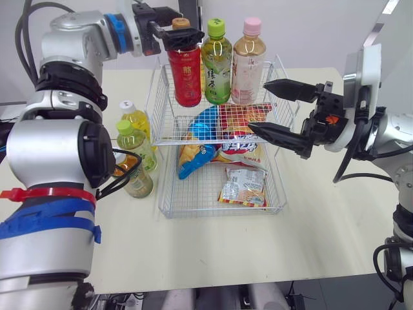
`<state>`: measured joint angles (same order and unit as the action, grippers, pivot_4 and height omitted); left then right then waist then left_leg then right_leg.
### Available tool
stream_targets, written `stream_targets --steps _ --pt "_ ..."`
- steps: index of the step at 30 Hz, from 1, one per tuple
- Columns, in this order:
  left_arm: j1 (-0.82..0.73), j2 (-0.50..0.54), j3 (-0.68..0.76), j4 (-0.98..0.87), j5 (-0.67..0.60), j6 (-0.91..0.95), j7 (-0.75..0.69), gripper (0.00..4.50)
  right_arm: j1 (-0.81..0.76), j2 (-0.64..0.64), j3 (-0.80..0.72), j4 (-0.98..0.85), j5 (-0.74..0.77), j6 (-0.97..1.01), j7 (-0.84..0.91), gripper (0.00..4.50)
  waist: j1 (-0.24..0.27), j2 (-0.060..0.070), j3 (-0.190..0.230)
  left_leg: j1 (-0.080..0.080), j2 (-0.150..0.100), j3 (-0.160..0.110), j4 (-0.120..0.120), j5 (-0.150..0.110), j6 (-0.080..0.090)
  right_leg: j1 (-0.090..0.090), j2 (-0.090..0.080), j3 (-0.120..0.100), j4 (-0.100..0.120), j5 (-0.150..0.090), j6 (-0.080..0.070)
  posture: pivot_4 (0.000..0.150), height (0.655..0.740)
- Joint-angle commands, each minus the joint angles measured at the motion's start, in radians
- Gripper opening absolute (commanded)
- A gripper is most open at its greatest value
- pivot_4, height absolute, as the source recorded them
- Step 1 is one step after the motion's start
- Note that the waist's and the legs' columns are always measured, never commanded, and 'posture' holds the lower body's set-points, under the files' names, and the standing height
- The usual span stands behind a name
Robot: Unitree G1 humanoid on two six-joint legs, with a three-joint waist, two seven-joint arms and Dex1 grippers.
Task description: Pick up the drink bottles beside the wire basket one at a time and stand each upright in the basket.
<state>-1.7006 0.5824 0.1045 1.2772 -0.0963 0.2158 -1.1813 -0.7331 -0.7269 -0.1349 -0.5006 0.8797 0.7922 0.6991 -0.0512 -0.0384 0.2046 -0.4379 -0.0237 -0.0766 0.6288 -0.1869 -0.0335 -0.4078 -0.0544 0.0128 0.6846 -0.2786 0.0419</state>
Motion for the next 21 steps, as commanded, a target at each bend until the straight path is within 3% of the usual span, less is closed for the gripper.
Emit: stream_targets --steps 1,7,11,14,18,21 --pt "-0.021 0.060 0.036 -0.081 -0.037 0.038 -0.040 4.47 -0.030 -0.009 -0.010 0.003 0.004 -0.014 0.017 4.50 -0.003 0.000 0.000 0.000 0.000 0.000 0.000 0.000 0.000 0.000 0.000 0.000 0.000 0.000 0.000 0.150 0.7400" --pt "0.087 0.195 0.086 -0.292 -0.098 0.183 -0.055 4.47 -0.058 0.002 0.023 0.056 -0.017 -0.038 0.075 4.50 -0.008 0.000 0.000 0.002 0.001 0.001 -0.001 0.000 0.000 0.000 0.000 0.001 0.002 0.000 0.000 0.150 0.7400" --pt "0.383 0.322 0.199 -0.707 -0.183 0.364 0.021 4.47 -0.085 0.025 0.065 0.114 -0.048 -0.075 0.136 4.50 -0.016 0.000 0.000 0.004 0.002 -0.001 -0.001 0.000 0.000 0.000 0.000 0.004 0.004 0.000 0.000 0.150 0.7400" --pt "0.717 0.391 0.408 -1.065 -0.260 0.562 0.117 4.47 -0.106 0.044 0.098 0.163 -0.069 -0.103 0.197 4.50 -0.028 0.001 -0.001 0.006 0.002 -0.001 -0.001 0.000 0.000 0.000 -0.001 0.006 0.005 0.000 0.000 0.150 0.7400" --pt "1.172 0.313 0.771 -1.508 -0.285 0.730 0.227 4.47 -0.137 0.067 0.141 0.225 -0.085 -0.132 0.306 4.50 -0.025 0.001 -0.001 0.005 0.002 -0.003 0.000 0.000 0.000 0.000 -0.001 0.004 0.005 0.000 -0.001 0.150 0.7400" --pt "1.367 0.207 0.958 -1.714 -0.345 0.797 0.285 4.47 -0.149 0.077 0.170 0.250 -0.095 -0.152 0.380 4.50 -0.010 0.000 -0.002 0.005 0.002 -0.003 0.001 0.000 0.000 0.001 -0.001 0.004 0.003 0.000 -0.001 0.150 0.7400"
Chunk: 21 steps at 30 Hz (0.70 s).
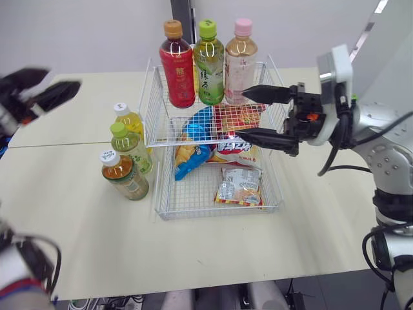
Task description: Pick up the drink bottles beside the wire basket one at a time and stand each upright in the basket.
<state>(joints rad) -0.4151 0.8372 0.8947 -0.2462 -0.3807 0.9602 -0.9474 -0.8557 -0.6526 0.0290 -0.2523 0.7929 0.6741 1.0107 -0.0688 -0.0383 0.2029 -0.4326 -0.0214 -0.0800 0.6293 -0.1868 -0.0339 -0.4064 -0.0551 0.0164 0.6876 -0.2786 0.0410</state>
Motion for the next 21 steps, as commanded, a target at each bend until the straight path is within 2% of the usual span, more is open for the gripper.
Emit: stream_targets --steps 1,5,11,14,17,21 --pt "0.137 -0.074 0.213 -0.243 -0.087 0.081 0.061 4.47 -0.029 0.007 0.016 0.009 -0.018 -0.046 0.091 4.50 0.014 -0.001 0.000 0.000 0.000 0.000 0.000 0.000 0.000 0.000 0.000 0.000 0.000 0.000 0.000 0.150 0.7400" --pt "0.406 -0.175 0.410 -0.451 -0.230 0.192 0.033 4.47 -0.034 0.027 0.066 0.054 -0.066 -0.080 0.165 4.50 0.036 -0.003 -0.002 0.001 0.000 0.000 0.001 0.000 0.000 0.002 0.000 -0.001 0.000 0.001 -0.002 0.150 0.7400" --pt "0.653 -0.256 0.560 -0.566 -0.439 0.235 0.049 4.47 -0.024 0.046 0.074 0.065 -0.098 -0.107 0.205 4.50 0.043 -0.004 -0.003 0.003 0.000 0.000 0.001 0.001 -0.001 0.004 -0.001 -0.001 -0.002 0.002 -0.003 0.150 0.7400" --pt "0.704 -0.301 0.554 -0.602 -0.539 0.211 0.117 4.47 -0.026 0.048 0.071 0.067 -0.103 -0.104 0.211 4.50 0.043 -0.003 -0.003 0.006 0.001 0.001 0.001 0.001 -0.001 0.007 -0.001 -0.001 -0.002 0.002 -0.004 0.150 0.7400" --pt "0.745 -0.332 0.494 -0.640 -0.603 0.169 0.184 4.47 -0.028 0.047 0.066 0.065 -0.103 -0.097 0.209 4.50 0.042 -0.003 -0.004 0.016 0.004 0.001 -0.001 -0.001 -0.003 0.018 0.000 -0.001 -0.008 0.001 -0.006 0.150 0.7400" --pt "0.734 -0.340 0.340 -0.622 -0.565 0.061 0.270 4.47 -0.029 0.046 0.049 0.051 -0.098 -0.083 0.182 4.50 0.043 -0.002 -0.004 0.018 0.006 0.002 -0.001 -0.002 -0.004 0.019 0.000 -0.001 -0.008 0.001 -0.007 0.150 0.7400"
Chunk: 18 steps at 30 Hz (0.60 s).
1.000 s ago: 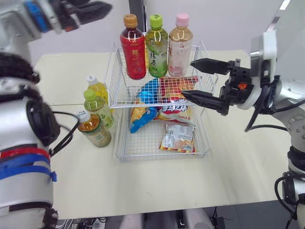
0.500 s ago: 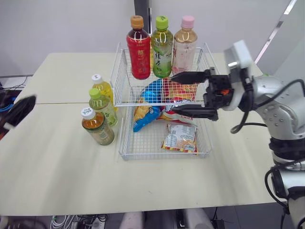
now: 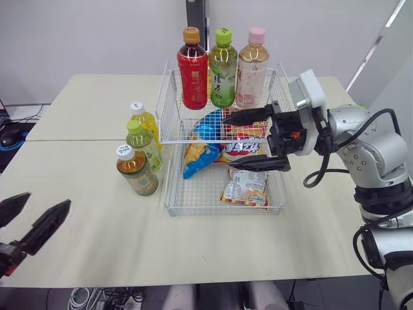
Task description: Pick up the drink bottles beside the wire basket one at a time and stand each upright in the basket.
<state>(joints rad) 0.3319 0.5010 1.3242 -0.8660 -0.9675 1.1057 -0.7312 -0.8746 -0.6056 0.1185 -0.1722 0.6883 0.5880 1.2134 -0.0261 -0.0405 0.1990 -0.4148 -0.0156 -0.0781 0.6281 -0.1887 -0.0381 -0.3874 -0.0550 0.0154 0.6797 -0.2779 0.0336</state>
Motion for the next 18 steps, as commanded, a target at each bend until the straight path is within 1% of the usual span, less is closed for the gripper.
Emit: stream_targets --steps 1,2,6,9,14,18 --pt "-0.021 -0.006 -0.134 0.005 0.039 -0.113 0.075 4.47 -0.011 0.001 -0.048 -0.032 0.010 0.006 -0.032 4.50 0.000 0.000 0.000 0.000 0.000 0.000 0.000 0.000 0.000 0.000 0.000 0.000 0.000 0.000 0.000 0.150 0.7400" --pt "-0.021 -0.007 -0.163 0.011 0.049 -0.139 0.090 4.47 -0.011 0.002 -0.052 -0.035 0.013 0.009 -0.040 4.50 0.000 0.000 0.000 0.000 0.001 0.001 0.000 0.000 0.000 0.000 0.001 0.000 0.000 0.000 0.000 0.150 0.7400" --pt "-0.078 -0.016 -0.377 0.053 0.144 -0.255 0.158 4.47 -0.025 0.014 -0.095 -0.062 0.056 0.054 -0.100 4.50 0.000 0.001 0.000 0.000 0.001 0.002 0.000 -0.001 -0.001 -0.001 0.002 0.001 0.000 0.000 0.000 0.150 0.7400" --pt "-0.118 -0.020 -0.491 0.098 0.201 -0.330 0.187 4.47 -0.034 0.020 -0.121 -0.071 0.067 0.071 -0.138 4.50 0.000 0.001 0.000 0.000 0.002 0.003 0.000 -0.001 -0.001 -0.001 0.003 0.001 0.000 0.000 0.000 0.150 0.7400" --pt "-0.179 -0.009 -0.659 0.190 0.307 -0.442 0.212 4.47 -0.024 0.019 -0.129 -0.088 0.064 0.079 -0.160 4.50 0.000 0.001 0.000 0.000 0.003 0.004 0.000 -0.001 -0.001 -0.001 0.003 0.000 0.000 0.000 -0.001 0.150 0.7400" --pt "-0.252 0.003 -0.736 0.264 0.361 -0.513 0.229 4.47 -0.017 0.017 -0.132 -0.097 0.059 0.080 -0.173 4.50 0.000 0.001 0.000 -0.001 0.004 0.005 0.000 -0.001 -0.001 -0.001 0.007 0.001 0.000 0.000 -0.001 0.150 0.7400"
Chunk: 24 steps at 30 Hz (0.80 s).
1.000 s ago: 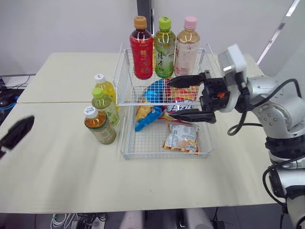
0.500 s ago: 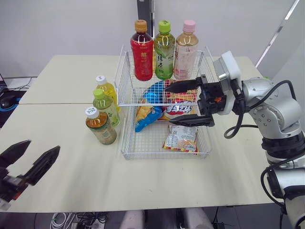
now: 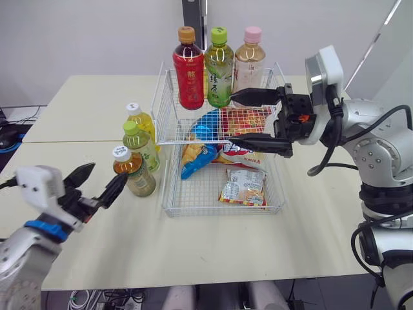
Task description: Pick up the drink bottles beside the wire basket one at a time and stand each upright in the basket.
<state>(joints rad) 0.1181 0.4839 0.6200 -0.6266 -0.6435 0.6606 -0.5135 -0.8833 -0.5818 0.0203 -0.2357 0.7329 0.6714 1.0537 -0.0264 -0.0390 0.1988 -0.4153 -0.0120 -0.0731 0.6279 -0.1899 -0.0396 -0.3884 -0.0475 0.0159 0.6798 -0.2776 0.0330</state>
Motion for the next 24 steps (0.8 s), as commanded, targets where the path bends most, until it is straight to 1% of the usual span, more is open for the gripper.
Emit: stream_targets --steps 1,10,18,21,24 --pt "-0.051 0.022 -0.043 0.039 0.044 -0.080 0.011 4.47 -0.008 -0.008 -0.033 -0.034 0.013 -0.004 -0.016 4.50 0.000 0.000 0.000 0.000 0.000 0.000 0.000 0.000 0.000 0.000 0.000 0.000 0.000 0.000 0.000 0.150 0.7400" --pt "-0.131 0.058 -0.119 0.132 0.084 -0.147 0.003 4.47 -0.001 -0.019 -0.043 -0.076 0.024 0.019 -0.054 4.50 -0.001 0.000 0.000 0.000 0.003 0.000 0.000 -0.001 -0.001 -0.001 0.003 0.000 0.000 0.000 0.000 0.150 0.7400" --pt "-0.149 0.077 -0.166 0.178 0.102 -0.169 -0.007 4.47 0.010 -0.028 -0.054 -0.107 0.036 0.038 -0.080 4.50 -0.001 0.000 0.000 0.000 0.004 -0.001 -0.001 -0.001 -0.001 -0.001 0.004 0.000 -0.001 0.000 0.000 0.150 0.7400" --pt "-0.152 0.079 -0.175 0.192 0.108 -0.185 -0.010 3.94 0.018 -0.034 -0.059 -0.119 0.044 0.045 -0.088 4.50 0.000 0.000 0.000 -0.001 0.004 -0.002 -0.001 -0.001 -0.001 -0.001 0.004 0.000 -0.001 0.000 -0.001 0.150 0.7400" --pt "-0.155 0.080 -0.180 0.199 0.109 -0.195 -0.009 3.04 0.022 -0.040 -0.061 -0.126 0.052 0.050 -0.094 4.50 0.000 0.000 0.000 0.000 0.004 -0.002 -0.001 -0.001 -0.001 -0.001 0.004 0.000 -0.001 0.000 -0.001 0.150 0.7400"
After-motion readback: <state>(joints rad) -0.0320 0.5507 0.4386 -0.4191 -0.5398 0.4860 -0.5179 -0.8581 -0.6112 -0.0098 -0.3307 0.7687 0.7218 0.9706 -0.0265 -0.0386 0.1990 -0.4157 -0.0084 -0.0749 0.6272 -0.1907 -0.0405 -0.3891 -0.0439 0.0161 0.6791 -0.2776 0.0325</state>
